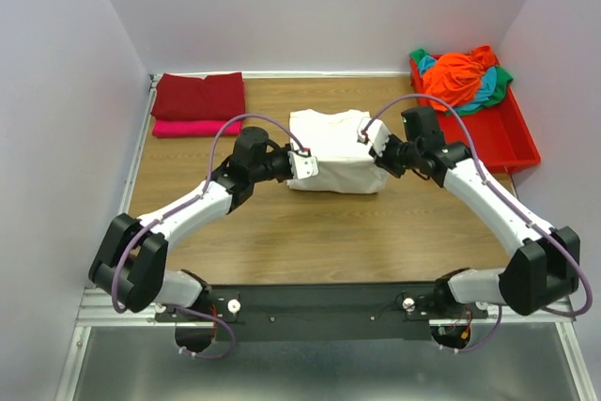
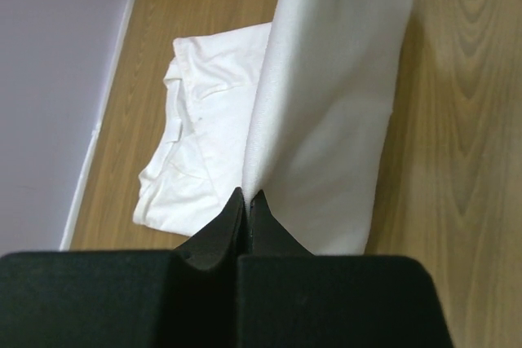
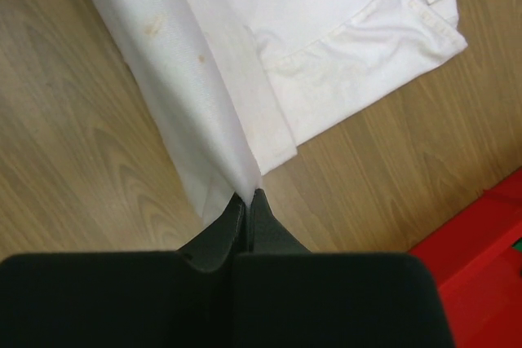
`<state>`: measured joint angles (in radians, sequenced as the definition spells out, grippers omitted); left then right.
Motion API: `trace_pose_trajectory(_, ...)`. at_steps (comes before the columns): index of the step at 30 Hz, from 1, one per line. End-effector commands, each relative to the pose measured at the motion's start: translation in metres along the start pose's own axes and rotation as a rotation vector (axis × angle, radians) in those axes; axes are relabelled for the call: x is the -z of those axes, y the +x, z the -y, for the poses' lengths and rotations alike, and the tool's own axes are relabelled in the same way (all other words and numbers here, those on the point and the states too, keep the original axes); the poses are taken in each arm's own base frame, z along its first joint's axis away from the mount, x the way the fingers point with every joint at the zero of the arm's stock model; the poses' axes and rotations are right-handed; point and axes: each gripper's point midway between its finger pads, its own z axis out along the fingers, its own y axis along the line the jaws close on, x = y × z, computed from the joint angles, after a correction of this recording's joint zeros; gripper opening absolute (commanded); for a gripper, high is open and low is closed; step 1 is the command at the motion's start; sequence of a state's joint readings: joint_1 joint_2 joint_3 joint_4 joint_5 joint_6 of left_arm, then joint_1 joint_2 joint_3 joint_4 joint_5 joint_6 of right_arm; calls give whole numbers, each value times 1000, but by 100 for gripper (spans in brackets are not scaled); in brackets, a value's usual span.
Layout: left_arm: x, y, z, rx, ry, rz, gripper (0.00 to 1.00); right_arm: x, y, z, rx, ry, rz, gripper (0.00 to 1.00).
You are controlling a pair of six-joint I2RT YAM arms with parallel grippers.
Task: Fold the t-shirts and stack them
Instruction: Fold the tshirt
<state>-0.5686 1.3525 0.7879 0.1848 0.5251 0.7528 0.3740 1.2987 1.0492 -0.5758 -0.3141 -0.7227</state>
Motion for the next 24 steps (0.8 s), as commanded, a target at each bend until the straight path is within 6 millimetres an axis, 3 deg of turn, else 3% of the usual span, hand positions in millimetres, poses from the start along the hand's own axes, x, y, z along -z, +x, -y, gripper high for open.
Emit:
trace_pose_trajectory(1,1,-4,-38,-69,-73,5,0,-5,-10,30,23,84,-24,1)
trace_pose_trajectory(4,-1,3,-57,-84,-97,-7,0,-13,-25,51,30,122,-14,1)
trace_pose_trajectory(13,-29,42,-106,-51,-152,-46,0,-56,-36,108,0,209,-48,1)
trace_pose_trajectory(15,-39,52,-121,-42,-180,-61,0,-74,-25,115,-20,204,-82,1)
trace_pose_trajectory(16,-41,58,-127,-36,-190,-71,0,-75,-33,125,-19,224,-68,1)
trace_pose_trajectory(21,-62,86,-154,20,-235,-111,0,-111,-18,145,-51,232,-115,1)
trace_pose_trajectory(22,-64,91,-159,26,-247,-126,0,-113,-22,152,-50,247,-106,1)
trace_pose_trajectory(24,-68,96,-171,36,-275,-137,0,-126,-11,156,-71,247,-130,1)
